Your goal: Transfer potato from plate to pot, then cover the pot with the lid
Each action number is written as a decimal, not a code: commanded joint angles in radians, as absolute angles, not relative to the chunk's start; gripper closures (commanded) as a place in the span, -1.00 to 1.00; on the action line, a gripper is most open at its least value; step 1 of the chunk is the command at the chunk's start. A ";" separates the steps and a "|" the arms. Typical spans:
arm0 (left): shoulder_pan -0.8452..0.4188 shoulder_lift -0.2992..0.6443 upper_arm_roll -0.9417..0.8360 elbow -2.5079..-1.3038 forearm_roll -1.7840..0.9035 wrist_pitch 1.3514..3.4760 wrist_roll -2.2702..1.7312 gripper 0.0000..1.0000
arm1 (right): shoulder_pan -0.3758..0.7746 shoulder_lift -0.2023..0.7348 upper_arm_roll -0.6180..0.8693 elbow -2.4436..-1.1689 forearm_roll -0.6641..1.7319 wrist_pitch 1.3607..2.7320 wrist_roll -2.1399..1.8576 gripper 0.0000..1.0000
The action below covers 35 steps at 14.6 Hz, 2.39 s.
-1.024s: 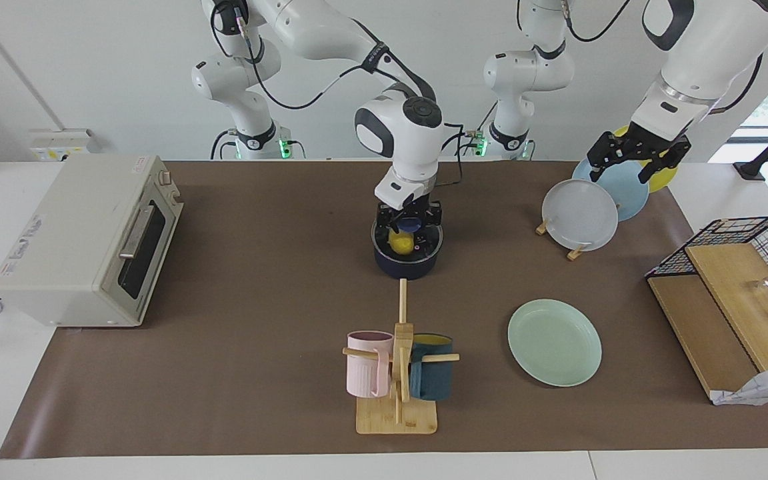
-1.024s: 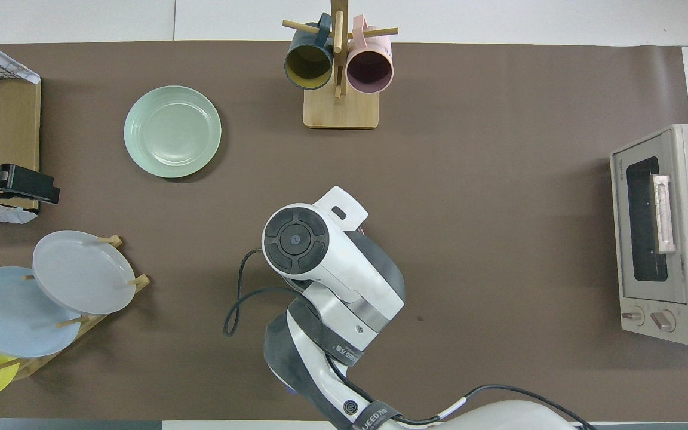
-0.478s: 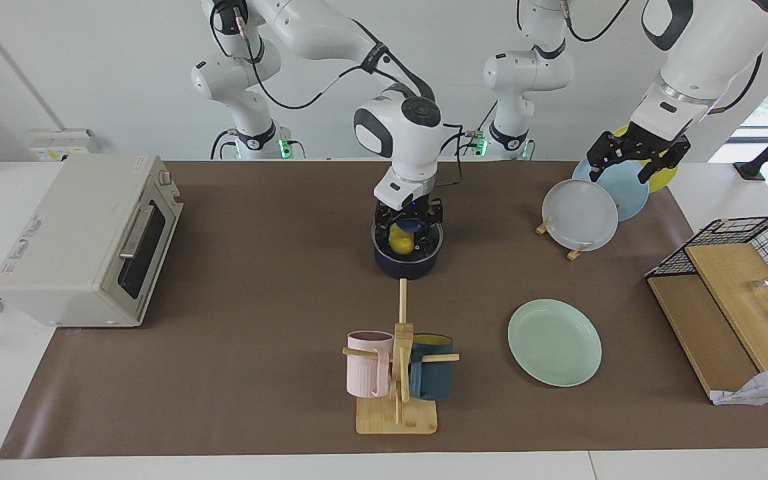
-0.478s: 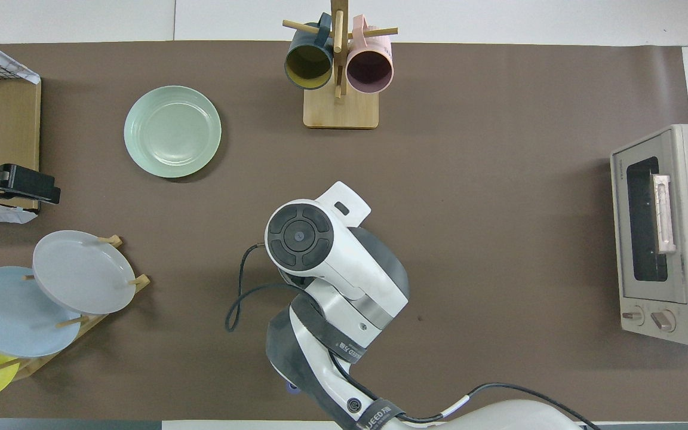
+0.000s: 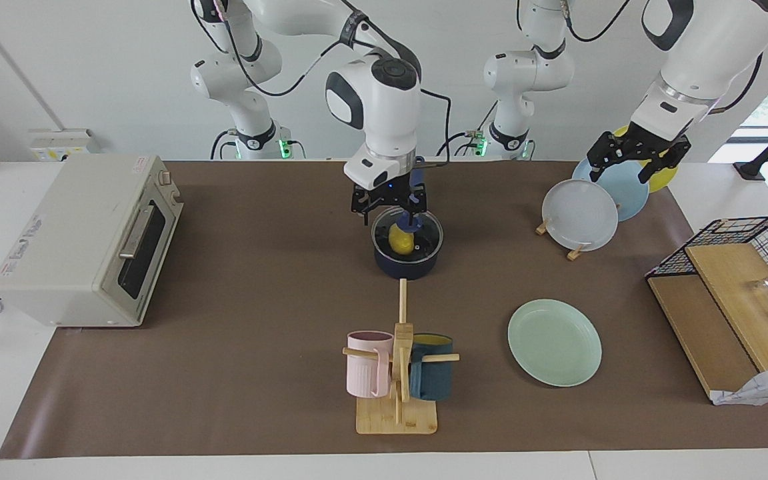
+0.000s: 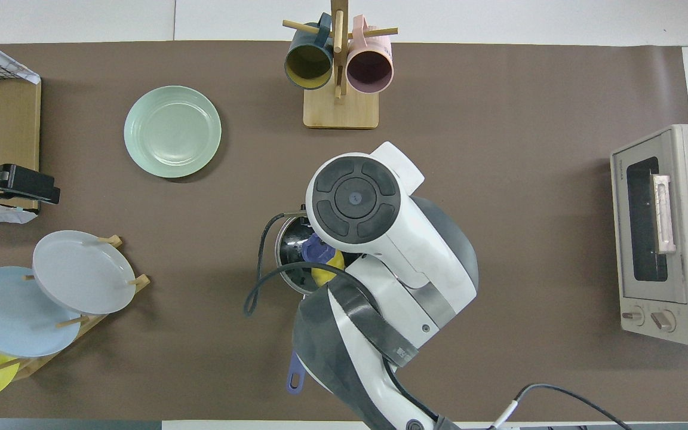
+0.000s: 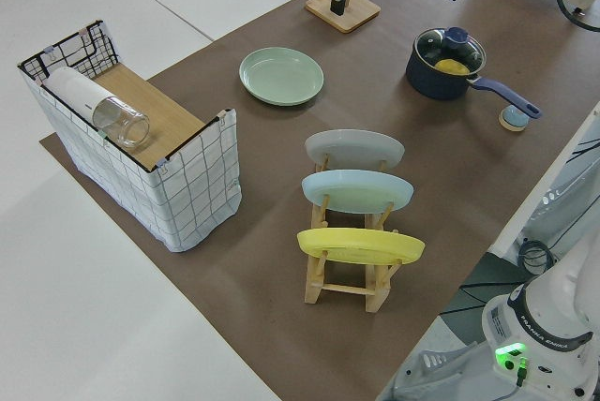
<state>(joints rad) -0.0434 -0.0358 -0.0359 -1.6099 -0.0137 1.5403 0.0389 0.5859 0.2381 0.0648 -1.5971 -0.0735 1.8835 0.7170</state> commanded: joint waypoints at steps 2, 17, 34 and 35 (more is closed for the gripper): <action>-0.028 -0.049 -0.051 -1.623 0.011 1.539 0.028 -1.00 | 0.511 0.198 0.074 -1.566 -0.066 1.758 0.663 -1.00; -0.028 -0.049 -0.051 -1.624 0.011 1.539 0.028 -1.00 | 0.173 -0.057 0.017 -1.632 -0.026 1.479 0.126 -1.00; -0.028 -0.049 -0.051 -1.624 0.011 1.539 0.028 -1.00 | 0.043 -0.054 0.028 -1.641 -0.021 1.453 0.120 -1.00; -0.028 -0.049 -0.051 -1.624 0.011 1.539 0.028 -1.00 | 0.028 -0.054 0.029 -1.640 -0.021 1.453 0.118 -1.00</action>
